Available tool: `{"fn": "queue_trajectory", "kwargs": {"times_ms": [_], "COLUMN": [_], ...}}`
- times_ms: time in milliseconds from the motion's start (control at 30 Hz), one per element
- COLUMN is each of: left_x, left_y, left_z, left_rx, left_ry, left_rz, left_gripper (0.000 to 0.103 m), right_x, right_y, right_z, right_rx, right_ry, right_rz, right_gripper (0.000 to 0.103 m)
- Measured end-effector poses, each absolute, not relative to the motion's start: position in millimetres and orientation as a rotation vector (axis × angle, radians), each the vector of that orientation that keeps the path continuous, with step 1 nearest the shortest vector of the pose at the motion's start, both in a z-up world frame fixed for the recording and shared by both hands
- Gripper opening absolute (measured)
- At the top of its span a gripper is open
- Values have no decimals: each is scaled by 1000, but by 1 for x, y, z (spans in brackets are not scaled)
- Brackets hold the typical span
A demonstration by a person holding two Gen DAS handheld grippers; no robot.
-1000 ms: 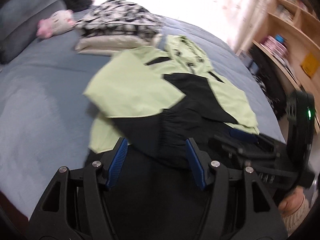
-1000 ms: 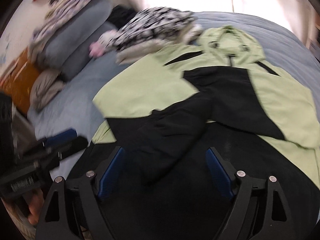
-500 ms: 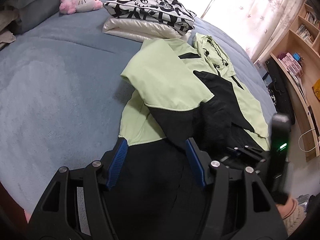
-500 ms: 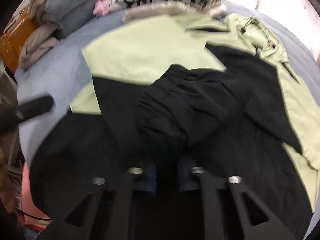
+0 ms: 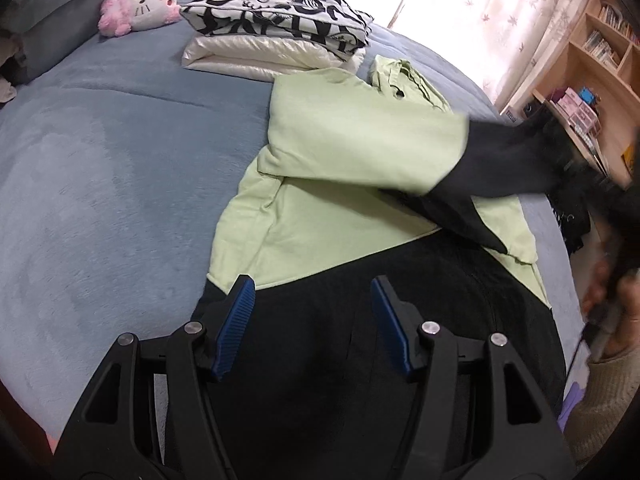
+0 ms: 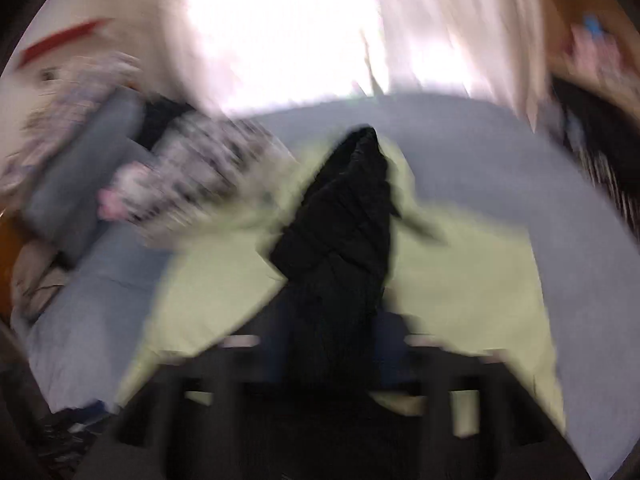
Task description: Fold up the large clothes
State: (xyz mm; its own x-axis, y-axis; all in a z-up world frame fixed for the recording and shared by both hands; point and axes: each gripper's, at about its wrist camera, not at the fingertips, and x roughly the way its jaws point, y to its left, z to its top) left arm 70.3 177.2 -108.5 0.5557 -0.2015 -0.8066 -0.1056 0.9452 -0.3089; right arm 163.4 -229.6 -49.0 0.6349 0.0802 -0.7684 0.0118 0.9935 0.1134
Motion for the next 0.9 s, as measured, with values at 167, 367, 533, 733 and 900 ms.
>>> {"fn": "queue_trajectory", "kwargs": {"times_ms": [167, 367, 533, 733, 900], "left_x": [96, 175, 259, 316, 346], "left_y": [180, 189, 212, 225, 219], "left_z": [-108, -118, -153, -182, -194], "left_rx": [-306, -270, -346, -349, -338], "left_ry": [1003, 1057, 1142, 1186, 1194], "left_rz": [-54, -57, -44, -52, -61], "left_gripper": [57, 57, 57, 57, 57], "right_x": [165, 199, 257, 315, 330], "right_y": [-297, -355, -396, -402, -374], "right_z": [-113, -130, -153, -194, -204], "right_rx": [337, 458, 510, 471, 290], "right_ry": [1061, 1026, 1075, 1087, 1080], "right_rz": [44, 54, 48, 30, 14], "right_gripper": [74, 85, 85, 78, 36]}}
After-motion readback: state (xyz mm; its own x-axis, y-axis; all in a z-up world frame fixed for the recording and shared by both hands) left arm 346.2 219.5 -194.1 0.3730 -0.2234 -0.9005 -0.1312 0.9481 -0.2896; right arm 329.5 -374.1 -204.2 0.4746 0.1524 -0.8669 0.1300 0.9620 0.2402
